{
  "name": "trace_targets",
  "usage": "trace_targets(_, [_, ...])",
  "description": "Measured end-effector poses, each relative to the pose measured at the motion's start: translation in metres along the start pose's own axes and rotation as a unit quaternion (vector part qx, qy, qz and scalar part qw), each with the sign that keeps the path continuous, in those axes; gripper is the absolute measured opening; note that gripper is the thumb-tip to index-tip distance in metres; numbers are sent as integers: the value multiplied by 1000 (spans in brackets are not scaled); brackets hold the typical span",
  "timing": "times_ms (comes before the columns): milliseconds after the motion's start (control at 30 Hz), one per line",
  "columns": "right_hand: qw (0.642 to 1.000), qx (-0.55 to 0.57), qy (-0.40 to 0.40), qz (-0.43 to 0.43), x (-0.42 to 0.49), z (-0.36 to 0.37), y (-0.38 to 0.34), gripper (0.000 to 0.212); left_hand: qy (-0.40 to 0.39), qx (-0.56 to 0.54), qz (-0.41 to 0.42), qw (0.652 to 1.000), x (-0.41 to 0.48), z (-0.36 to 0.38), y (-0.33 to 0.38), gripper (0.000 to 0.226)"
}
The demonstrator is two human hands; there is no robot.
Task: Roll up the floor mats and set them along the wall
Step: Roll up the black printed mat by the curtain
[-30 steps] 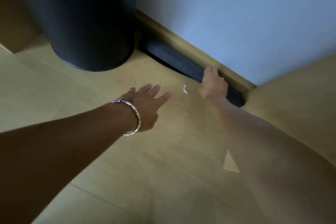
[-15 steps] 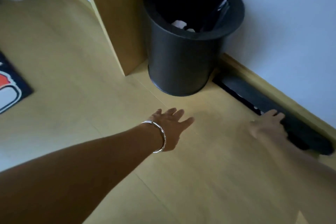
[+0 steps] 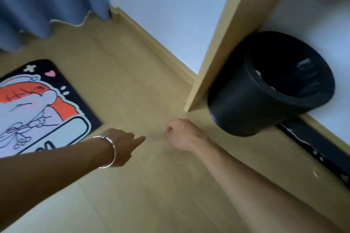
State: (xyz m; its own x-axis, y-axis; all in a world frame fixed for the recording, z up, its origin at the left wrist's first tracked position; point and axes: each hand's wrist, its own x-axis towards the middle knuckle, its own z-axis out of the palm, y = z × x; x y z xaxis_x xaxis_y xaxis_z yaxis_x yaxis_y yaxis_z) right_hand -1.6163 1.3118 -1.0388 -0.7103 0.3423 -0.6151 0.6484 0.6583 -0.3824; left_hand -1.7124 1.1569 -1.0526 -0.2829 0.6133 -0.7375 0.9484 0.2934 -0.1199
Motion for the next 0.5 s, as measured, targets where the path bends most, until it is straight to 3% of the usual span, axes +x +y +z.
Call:
trace_targets(100, [997,-49,-32,-55,17,12,-91,33,5,-134,-137,981,-29,77,-67,74])
trace_targets(233, [982,-126,-100,-99,21,48,-183,24,-69,-263,-343,899,-69,174,-112,115])
trace_targets(333, [970,-145,-139,-137,25,78,-212,14,-110,-299,-359,877,-75,215,-109,130])
trace_targets(500, [960,-144,-199,-135,41,81,-191,21,-97,-258,-334,901,-75,221,-113,131])
